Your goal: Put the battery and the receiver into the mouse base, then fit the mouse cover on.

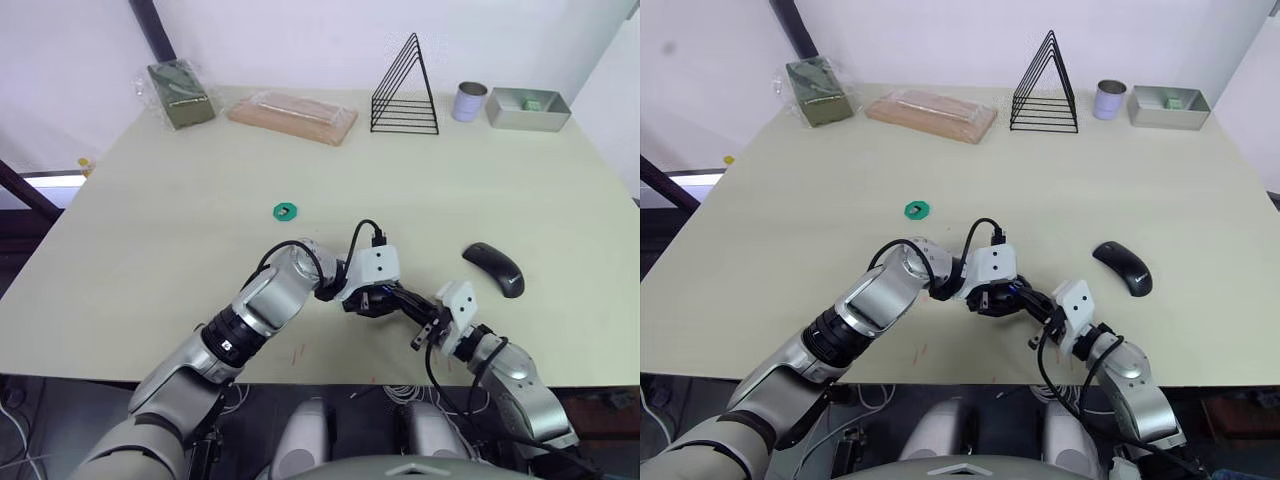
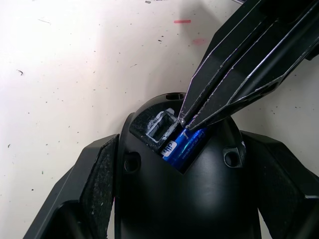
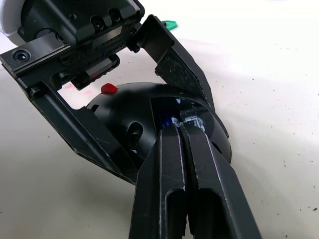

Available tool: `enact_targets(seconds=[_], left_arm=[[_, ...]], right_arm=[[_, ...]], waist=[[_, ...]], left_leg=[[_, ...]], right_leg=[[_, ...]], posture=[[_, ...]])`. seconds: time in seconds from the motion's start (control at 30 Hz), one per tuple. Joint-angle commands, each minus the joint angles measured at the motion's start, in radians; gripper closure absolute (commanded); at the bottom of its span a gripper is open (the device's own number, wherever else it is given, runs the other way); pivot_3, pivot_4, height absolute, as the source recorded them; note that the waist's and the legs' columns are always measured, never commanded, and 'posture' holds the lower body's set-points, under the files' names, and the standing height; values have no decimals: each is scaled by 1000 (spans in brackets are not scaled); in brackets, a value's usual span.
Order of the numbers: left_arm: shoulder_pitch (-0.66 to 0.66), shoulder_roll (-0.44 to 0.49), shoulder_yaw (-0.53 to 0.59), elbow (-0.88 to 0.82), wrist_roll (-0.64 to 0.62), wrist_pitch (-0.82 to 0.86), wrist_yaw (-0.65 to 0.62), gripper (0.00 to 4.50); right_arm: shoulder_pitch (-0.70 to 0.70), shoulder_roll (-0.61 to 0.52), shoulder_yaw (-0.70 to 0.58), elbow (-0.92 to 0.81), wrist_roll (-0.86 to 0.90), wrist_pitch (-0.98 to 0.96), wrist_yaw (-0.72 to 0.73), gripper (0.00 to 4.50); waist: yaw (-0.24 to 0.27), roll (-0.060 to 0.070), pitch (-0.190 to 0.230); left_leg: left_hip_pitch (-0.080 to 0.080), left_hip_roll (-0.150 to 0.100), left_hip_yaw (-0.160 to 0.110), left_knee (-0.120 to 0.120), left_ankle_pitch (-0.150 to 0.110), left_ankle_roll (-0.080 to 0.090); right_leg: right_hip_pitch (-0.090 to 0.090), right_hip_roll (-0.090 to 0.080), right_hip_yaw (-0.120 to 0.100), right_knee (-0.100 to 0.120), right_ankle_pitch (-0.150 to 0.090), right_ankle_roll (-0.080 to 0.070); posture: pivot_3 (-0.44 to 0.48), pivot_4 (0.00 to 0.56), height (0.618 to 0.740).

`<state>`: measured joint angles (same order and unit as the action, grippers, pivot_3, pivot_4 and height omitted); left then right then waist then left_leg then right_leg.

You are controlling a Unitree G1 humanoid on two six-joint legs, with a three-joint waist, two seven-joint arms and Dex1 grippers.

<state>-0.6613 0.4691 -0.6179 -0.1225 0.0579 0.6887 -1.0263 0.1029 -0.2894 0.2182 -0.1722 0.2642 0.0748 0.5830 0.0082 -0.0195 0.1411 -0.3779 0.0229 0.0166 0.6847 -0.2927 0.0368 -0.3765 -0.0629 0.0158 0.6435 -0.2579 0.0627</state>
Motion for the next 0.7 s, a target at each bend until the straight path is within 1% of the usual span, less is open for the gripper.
enact_targets(seconds=[0.03,0.13,0.2,0.27,0.47,0.5,0.57,0.6,0.63,0.67,0.7], left_arm=[[10,-6,-17,-5,0,-6,-11,1296],[13,-2,-17,-3,0,-12,-12,1296],[13,1,-14,5,-1,-20,-16,1296],[12,1,-12,12,-2,-23,-17,1296],[12,-4,-10,16,-3,-24,-21,1296],[12,-5,-10,19,-3,-26,-20,1296],[11,-7,-10,23,-2,-29,-20,1296],[11,-8,-9,25,-2,-29,-20,1296],[10,-9,-9,28,-2,-31,-19,1296],[10,-10,-9,30,-1,-33,-18,1296],[11,-10,-8,31,-1,-34,-19,1296]], right_arm=[[9,-31,-31,-2,6,66,1,4462],[24,-97,-68,-153,60,139,27,4462],[40,-167,-114,-278,124,222,49,4462],[50,-224,-164,-357,178,286,61,4462],[100,-397,-358,-509,334,430,115,4462],[108,-415,-376,-515,341,438,122,4225],[138,-457,-430,-533,365,453,150,3499],[156,-475,-462,-543,385,465,163,3089],[179,-492,-491,-554,399,472,179,2454],[203,-507,-519,-566,403,476,191,2177],[225,-516,-547,-577,416,484,197,1621]], waist=[[1,0,0],[6,1,1],[6,1,1],[6,2,1],[6,1,1],[6,1,2],[6,1,2],[7,1,2],[7,1,2],[8,1,2],[8,1,2]], left_leg=[[0,0,0,0,0,0],[-2,0,1,0,0,0],[-3,-1,1,0,0,0],[-4,-1,1,-1,0,0],[-4,-1,0,-1,0,1],[-4,-1,0,-1,0,1],[-4,-1,1,-1,0,1],[-4,-1,1,-1,0,1],[-4,-1,1,-1,-1,1],[-4,-1,0,-1,-1,1],[-4,-1,0,-1,-1,1]], right_leg=[[0,0,0,0,0,0],[-1,0,1,0,0,0],[-2,-1,1,-1,0,0],[-2,-1,1,-1,0,1],[-2,-1,0,-2,0,0],[-2,-1,0,-2,0,0],[-2,-1,0,-2,0,0],[-2,-1,0,-2,0,0],[-2,-1,0,-2,0,0],[-2,-1,0,-2,0,0],[-2,-1,0,-2,0,0]], posture=[[0,150,740],[0,150,740],[0,150,740],[0,150,740],[0,150,740],[0,150,740],[0,150,740],[0,150,740],[0,150,740],[0,150,740],[0,150,740]])
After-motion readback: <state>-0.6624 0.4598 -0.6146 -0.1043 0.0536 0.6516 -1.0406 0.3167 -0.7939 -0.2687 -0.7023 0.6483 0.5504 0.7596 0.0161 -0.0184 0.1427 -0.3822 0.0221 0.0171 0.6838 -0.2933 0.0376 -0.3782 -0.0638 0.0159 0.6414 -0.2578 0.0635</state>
